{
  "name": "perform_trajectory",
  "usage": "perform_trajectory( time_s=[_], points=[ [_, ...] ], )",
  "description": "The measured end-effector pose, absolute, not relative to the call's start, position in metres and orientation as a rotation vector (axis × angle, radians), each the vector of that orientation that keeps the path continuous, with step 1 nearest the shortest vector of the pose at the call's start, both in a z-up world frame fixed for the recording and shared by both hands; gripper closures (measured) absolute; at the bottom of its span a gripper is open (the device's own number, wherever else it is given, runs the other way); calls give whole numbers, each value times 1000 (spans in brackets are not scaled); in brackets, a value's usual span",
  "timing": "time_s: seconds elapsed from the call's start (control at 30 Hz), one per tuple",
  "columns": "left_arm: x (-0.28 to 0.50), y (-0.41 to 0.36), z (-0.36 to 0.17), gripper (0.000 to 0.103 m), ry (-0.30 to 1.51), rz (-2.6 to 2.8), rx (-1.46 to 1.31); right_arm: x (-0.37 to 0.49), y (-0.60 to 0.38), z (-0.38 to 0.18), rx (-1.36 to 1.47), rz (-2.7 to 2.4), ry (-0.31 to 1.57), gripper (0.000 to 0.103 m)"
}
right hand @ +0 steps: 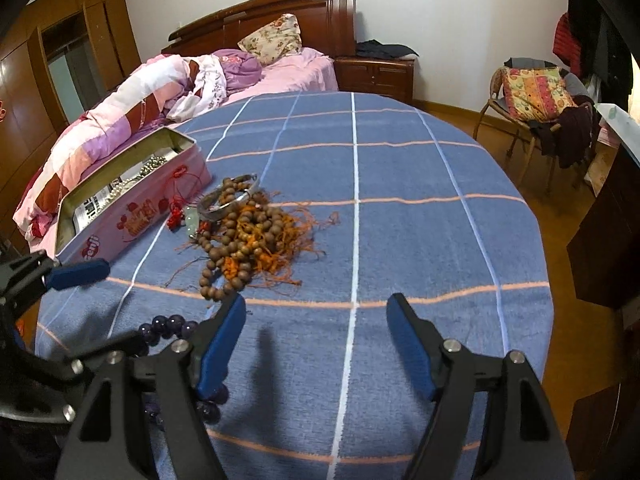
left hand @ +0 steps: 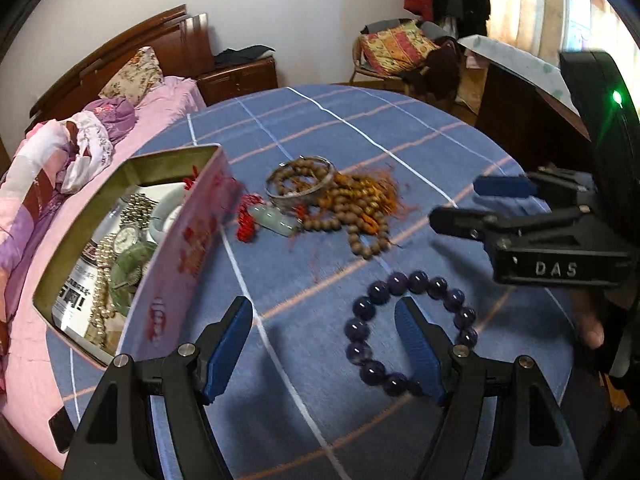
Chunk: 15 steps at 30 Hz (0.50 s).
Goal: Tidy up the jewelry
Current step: 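Grasp the purple bead bracelet with the left gripper while the right gripper grasps the silver bangle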
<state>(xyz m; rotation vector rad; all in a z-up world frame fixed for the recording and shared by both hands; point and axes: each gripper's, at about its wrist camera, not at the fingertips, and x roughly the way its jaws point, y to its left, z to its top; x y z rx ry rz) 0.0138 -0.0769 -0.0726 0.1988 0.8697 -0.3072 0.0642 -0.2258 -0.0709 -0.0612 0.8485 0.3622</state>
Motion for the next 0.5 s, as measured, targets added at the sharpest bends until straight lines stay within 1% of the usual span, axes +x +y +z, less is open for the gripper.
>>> perform_trajectory(
  time_s=[0.03,0.1,0.13,0.17,0.2,0.23,0.3,0.33,0.5],
  points=[
    [14,-78,-74,30,875,-314,202,64,-225,-71,-63,362,848,25],
    [16,-81,-78,39,900,-331,205,63,-224,-72,-65,366,849,25],
    [17,-81,-80,51,911,-339,204,63,-224,-72,-65,367,849,25],
    [19,-82,-83,60,931,-352,199,63,-223,-72,-65,368,849,25],
    [22,-82,-88,63,958,-365,192,63,-223,-72,-65,370,848,25],
    [22,-82,-88,66,947,-369,189,63,-223,-73,-65,371,849,25],
    [22,-84,-87,80,946,-392,196,64,-224,-74,-62,368,851,25],
    [21,-85,-87,90,945,-407,199,64,-224,-74,-58,368,852,25],
    [21,-82,-78,90,914,-411,168,70,-225,-70,-37,373,846,25]
  ],
)
